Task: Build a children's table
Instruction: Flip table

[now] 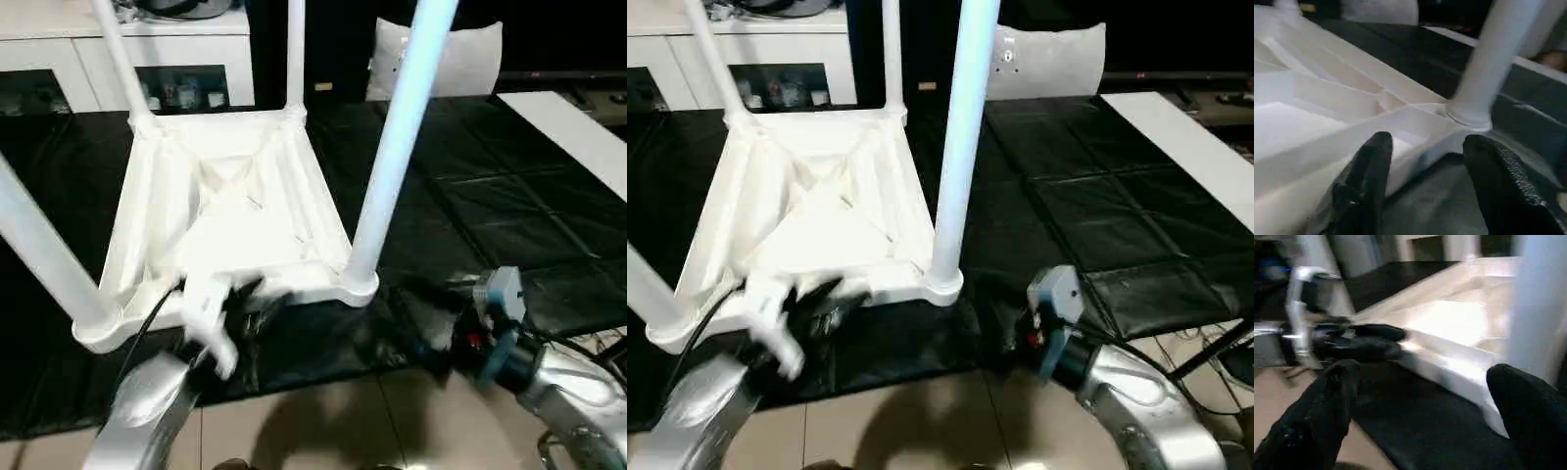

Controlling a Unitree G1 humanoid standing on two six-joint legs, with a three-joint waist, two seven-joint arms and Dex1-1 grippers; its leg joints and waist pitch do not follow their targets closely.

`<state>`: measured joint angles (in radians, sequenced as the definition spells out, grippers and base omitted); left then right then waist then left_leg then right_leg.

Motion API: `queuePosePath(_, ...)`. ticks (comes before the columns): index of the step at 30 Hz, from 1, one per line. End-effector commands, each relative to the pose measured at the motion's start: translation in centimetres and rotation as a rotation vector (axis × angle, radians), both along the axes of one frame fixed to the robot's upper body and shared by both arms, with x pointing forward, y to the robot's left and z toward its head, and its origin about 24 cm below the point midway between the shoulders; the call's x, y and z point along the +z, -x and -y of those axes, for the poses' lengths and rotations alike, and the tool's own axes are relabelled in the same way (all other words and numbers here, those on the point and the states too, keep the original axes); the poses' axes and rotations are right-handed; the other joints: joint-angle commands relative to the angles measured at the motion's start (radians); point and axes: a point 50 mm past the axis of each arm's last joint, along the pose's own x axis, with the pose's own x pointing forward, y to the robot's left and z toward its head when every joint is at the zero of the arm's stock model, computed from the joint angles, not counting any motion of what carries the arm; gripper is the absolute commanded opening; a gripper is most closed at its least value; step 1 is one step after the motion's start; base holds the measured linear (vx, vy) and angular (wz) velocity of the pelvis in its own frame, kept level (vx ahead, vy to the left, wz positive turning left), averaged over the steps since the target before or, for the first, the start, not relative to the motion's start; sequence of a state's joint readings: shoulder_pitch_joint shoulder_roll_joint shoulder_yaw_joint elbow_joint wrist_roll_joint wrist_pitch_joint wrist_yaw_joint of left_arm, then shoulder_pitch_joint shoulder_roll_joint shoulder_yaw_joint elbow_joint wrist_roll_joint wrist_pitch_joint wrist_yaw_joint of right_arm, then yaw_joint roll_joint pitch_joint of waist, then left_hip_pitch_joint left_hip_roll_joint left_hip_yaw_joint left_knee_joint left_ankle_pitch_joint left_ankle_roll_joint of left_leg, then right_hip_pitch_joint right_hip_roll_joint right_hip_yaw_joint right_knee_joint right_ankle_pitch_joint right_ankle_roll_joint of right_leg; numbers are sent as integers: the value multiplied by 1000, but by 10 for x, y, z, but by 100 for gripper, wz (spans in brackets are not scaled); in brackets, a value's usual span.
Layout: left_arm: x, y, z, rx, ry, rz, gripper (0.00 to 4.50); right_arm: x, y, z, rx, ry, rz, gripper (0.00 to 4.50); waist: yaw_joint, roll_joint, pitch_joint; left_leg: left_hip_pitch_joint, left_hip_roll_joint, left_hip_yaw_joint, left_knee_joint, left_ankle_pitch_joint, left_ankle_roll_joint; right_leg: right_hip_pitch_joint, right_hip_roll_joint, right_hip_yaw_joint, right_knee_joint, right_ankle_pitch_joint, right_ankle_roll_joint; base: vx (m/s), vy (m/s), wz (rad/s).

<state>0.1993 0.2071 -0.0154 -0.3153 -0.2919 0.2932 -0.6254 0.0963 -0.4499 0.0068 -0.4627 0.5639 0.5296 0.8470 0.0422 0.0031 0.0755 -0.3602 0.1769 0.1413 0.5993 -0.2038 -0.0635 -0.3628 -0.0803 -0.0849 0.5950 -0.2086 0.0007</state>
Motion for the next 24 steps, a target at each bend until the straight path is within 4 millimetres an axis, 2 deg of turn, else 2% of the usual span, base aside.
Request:
queuePosePath(1,7,2,-4,-10,8,58,303,6,-5,-4,23,-18,23,450,4,4,-54,-7,55,-16,-94,-283,29,29,-68,57,-82,-275,-154,0,0,0)
queuePosePath(3,6,3,-8,7,-5,68,331,7,-11,-5,1,-19,40,450,8,6,-58,-3,56,-9,-88,-225,40,25,-68,60,-77,-208,-176,0,0,0)
queuePosePath(4,3,5,-11,17,-19,75,331,6,-18,-7,-34,-17,58,450,9,6,-59,-3,55,-7,-86,-209,46,24,-68,59,-76,-195,-181,0,0,0)
queuePosePath(5,-5,7,-17,35,-26,66,338,5,-29,-10,-89,-16,78,450,11,8,-63,-8,51,-5,-84,-163,50,27,-68,57,-71,-171,-185,0,0,0)
queuePosePath(8,-17,7,-24,48,-34,41,349,4,-37,-14,-126,-36,85,450,14,8,-69,-7,50,-1,-80,-129,48,30,-64,57,-65,-142,-176,0,0,0)
queuePosePath(9,-22,6,-26,48,-37,36,366,4,-40,-16,-133,-39,86,450,15,11,-69,-5,48,0,-81,-131,54,26,-62,57,-67,-148,-172,0,0,0)
queuePosePath(10,-26,5,-28,47,-37,34,374,3,-42,-17,-135,-44,88,450,16,7,-69,-5,47,1,-82,-138,54,25,-62,57,-69,-162,-169,0,0,0)
queuePosePath(11,-36,4,-33,43,-48,38,380,2,-49,-19,-169,-37,97,450,18,9,-68,-5,49,0,-86,-173,37,25,-65,58,-75,-230,-151,0,0,0)
queuePosePath(12,-38,3,-34,41,-52,40,386,2,-51,-19,-179,-34,99,450,18,10,-66,-3,47,0,-88,-188,32,21,-64,58,-79,-255,-143,0,0,0)
queuePosePath(14,-55,8,-42,31,-61,8,409,3,-57,-17,-236,-33,114,450,17,9,-64,1,50,-1,-94,-245,8,19,-65,59,-83,-314,-130,0,0,0)
queuePosePath(17,-84,21,-53,-5,-83,-69,418,4,-65,-9,-325,-23,134,450,18,2,-63,8,50,-5,-101,-314,-18,17,-72,64,-92,-407,-90,0,0,0)
queuePosePath(18,-91,25,-56,-18,-89,-90,422,4,-67,-7,-351,-21,138,450,18,-4,-57,13,47,-3,-104,-345,-21,8,-70,66,-101,-456,-80,0,0,0)
queuePosePath(19,-95,27,-61,-23,-93,-101,437,3,-72,-1,-404,-6,147,450,20,-5,-60,18,48,-5,-105,-357,-25,8,-73,70,-98,-479,-76,0,0,0)
queuePosePath(21,-96,27,-70,-3,-100,-98,437,2,-76,4,-454,13,156,450,19,-10,-60,18,51,-5,-106,-365,-27,8,-76,73,-98,-501,-71,0,0,0)
queuePosePath(22,-96,27,-70,-3,-100,-98,437,2,-76,4,-454,13,156,450,20,-7,-58,18,50,-5,-108,-370,-27,6,-77,73,-100,-519,-69,0,0,0)
queuePosePath(23,-97,27,-82,42,-106,-86,437,1,-80,8,-497,21,159,450,18,-13,-62,19,48,-5,-107,-372,-24,8,-77,73,-101,-538,-61,0,0,0)
queuePosePath(24,-97,27,-84,46,-106,-84,437,1,-80,9,-500,21,159,450,17,-12,-61,19,45,-5,-108,-367,-22,7,-77,72,-103,-550,-58,0,0,0)
